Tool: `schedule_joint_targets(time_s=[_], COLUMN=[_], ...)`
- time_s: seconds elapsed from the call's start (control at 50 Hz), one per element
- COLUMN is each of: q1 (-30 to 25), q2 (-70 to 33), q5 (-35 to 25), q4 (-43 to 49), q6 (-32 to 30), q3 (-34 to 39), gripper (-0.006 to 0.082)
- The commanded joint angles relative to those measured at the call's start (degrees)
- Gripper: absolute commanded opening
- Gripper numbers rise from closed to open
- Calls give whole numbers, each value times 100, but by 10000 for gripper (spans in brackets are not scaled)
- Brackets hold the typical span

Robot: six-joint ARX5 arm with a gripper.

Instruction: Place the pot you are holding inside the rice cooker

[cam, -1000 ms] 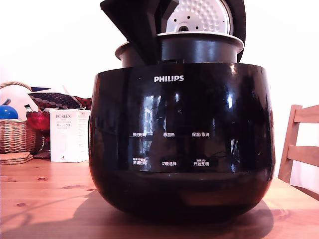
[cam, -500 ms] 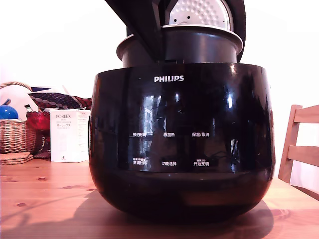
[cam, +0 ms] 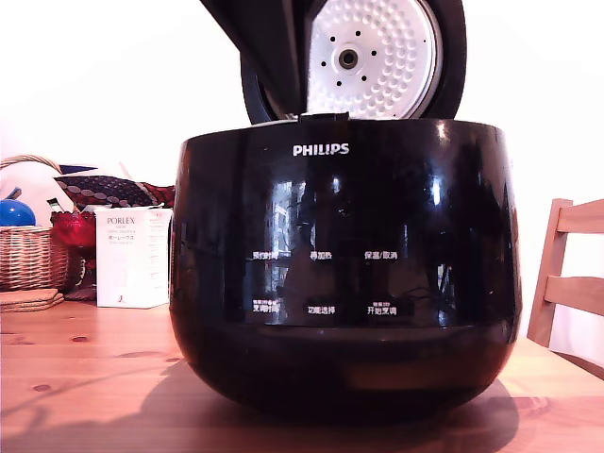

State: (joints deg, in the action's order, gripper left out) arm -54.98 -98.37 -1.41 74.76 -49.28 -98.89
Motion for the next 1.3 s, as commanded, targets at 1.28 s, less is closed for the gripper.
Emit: schedule_joint_targets(time_s=[1.28], q1=[3560], q2=[1631], q5=[378], q4=[-1351], q6=[3281], q3=[-289], gripper=[-23])
